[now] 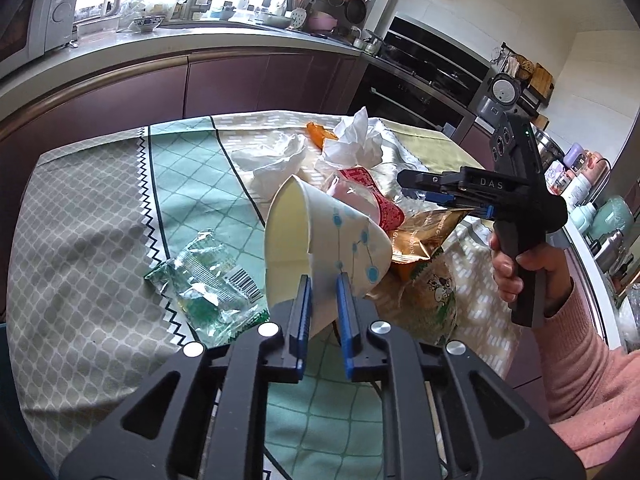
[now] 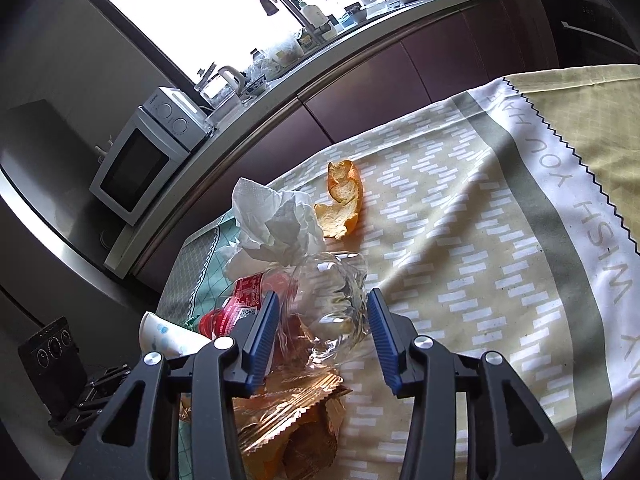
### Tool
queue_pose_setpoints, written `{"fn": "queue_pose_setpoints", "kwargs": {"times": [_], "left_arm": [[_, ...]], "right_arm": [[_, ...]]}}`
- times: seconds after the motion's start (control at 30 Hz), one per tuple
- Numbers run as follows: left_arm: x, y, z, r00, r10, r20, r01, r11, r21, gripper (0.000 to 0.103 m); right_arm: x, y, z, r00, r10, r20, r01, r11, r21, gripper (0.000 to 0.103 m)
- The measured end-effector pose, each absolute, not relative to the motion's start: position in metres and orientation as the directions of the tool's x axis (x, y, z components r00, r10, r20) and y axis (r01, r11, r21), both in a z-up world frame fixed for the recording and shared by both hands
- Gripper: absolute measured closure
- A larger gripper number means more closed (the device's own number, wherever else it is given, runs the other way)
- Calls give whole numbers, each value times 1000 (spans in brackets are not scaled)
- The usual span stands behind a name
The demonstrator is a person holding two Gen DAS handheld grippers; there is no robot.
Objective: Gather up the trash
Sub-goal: 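Grasp the white dotted paper cup with the left gripper while the right gripper grasps the plastic bottle, then carry the cup and bottle to the teal bin and open both grippers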
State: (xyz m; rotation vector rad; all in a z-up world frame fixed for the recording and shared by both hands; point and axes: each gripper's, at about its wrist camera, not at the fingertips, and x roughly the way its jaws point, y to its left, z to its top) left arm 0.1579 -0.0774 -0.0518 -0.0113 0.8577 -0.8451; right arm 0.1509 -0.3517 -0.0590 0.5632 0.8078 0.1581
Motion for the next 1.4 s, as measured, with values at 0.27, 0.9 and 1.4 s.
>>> {"fn": "queue_pose_setpoints", "kwargs": {"times": [0.27,0.9,1.4], "left_arm": [[151,-69,-33,411,-659,-630,644,699,-311,100],[126,5,4,522,-656,-546,605,735,-305,100],[101,98,13,639,-549,-540,476,833,-283,100]], "right_arm": [[149,-349,-48,714,330,-618,67,846,529,62],[147,-333,-15,743,349,-571,14,845,535,65],[163,-259,8,703,455,-546,-131,838,531,65]]}}
